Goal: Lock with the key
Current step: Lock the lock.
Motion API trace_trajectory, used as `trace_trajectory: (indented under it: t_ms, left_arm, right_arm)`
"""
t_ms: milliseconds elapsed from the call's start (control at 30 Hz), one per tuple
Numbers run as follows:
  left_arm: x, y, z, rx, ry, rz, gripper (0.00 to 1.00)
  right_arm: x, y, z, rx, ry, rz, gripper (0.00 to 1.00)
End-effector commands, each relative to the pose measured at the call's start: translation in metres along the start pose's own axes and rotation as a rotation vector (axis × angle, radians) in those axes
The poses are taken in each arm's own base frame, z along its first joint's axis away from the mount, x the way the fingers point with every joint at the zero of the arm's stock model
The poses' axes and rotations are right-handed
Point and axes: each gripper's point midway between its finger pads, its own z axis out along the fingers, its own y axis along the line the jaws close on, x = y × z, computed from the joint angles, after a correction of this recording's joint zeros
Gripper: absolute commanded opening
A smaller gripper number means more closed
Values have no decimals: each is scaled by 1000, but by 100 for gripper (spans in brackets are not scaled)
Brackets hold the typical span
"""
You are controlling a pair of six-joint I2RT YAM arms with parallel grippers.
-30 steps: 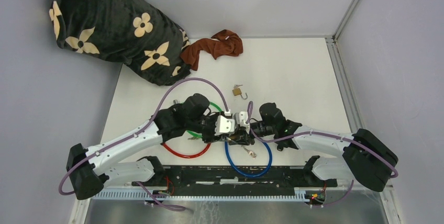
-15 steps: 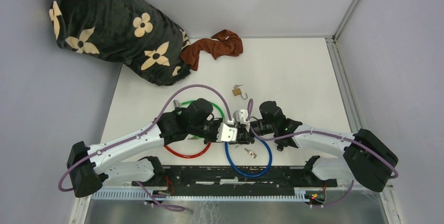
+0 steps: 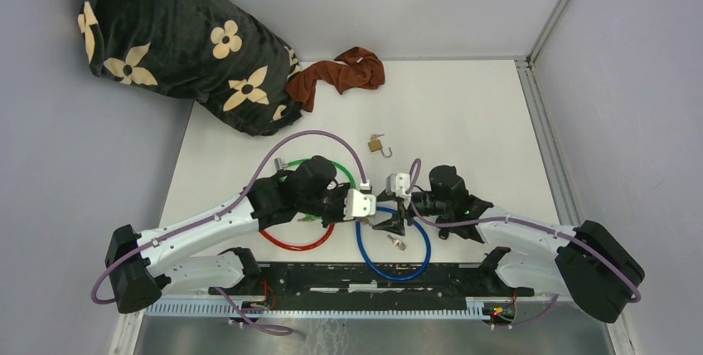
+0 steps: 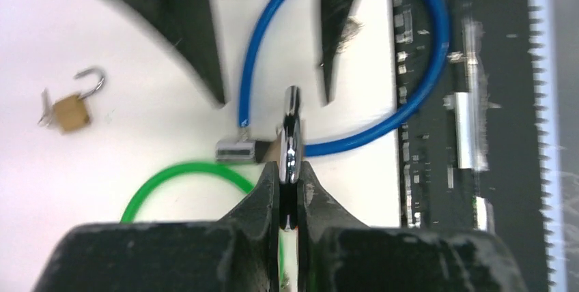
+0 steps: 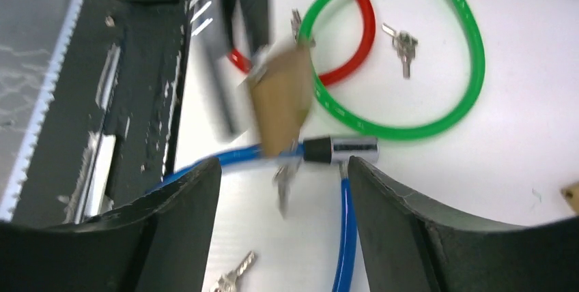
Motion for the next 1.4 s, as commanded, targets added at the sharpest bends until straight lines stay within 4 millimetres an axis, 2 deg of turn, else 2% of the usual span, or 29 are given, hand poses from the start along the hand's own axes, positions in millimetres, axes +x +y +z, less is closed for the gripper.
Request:
trace_trajectory:
  t_ms: [0, 200, 333, 367, 500, 567, 700, 833, 933, 1100, 1233, 1300, 1367]
  left_arm:
    - [-30, 45, -18, -225, -73, -110, 2]
    - [-49, 65, -33, -316, -100, -54, 2]
    - [-74, 85, -51, -425, -159, -184, 2]
    - [-82, 87, -56, -435, -194, -218, 2]
    - [-120, 79, -71, -393, -364, -256, 2]
    - [-139, 80, -82, -388, -431, -230, 2]
    - [-170, 75, -103, -358, -515, -130, 2]
    - [-194, 71, -119, -344, -602, -64, 2]
    - [-205, 71, -125, -347, -651, -15, 2]
    - [-222, 67, -131, -330, -758, 22, 2]
    - [-223, 65, -130, -318, -764, 12, 2]
    - [-219, 65, -128, -316, -752, 2, 2]
    - [-218, 63, -127, -310, -751, -7, 2]
  right_arm:
    - [13, -9, -18, 109, -41, -19, 76]
    - [-9, -31, -52, 365, -250, 4, 83]
    - [-26, -36, -68, 457, -362, -1, 83]
    - [-36, -33, -70, 445, -403, -27, 83]
    - [-63, -20, -61, 318, -484, -18, 84]
    - [-76, -23, -55, 281, -514, 13, 84]
    - [-118, -22, -60, 234, -642, -22, 86]
    - [-138, -27, -52, 181, -643, -30, 87]
    - [-146, -24, -47, 133, -660, -8, 85]
    - [-159, -17, -45, 77, -701, 8, 75]
    - [-169, -4, -53, 28, -739, -18, 64]
    - [-172, 1, -56, 16, -745, -29, 64]
    - [-171, 2, -57, 26, -741, -39, 68]
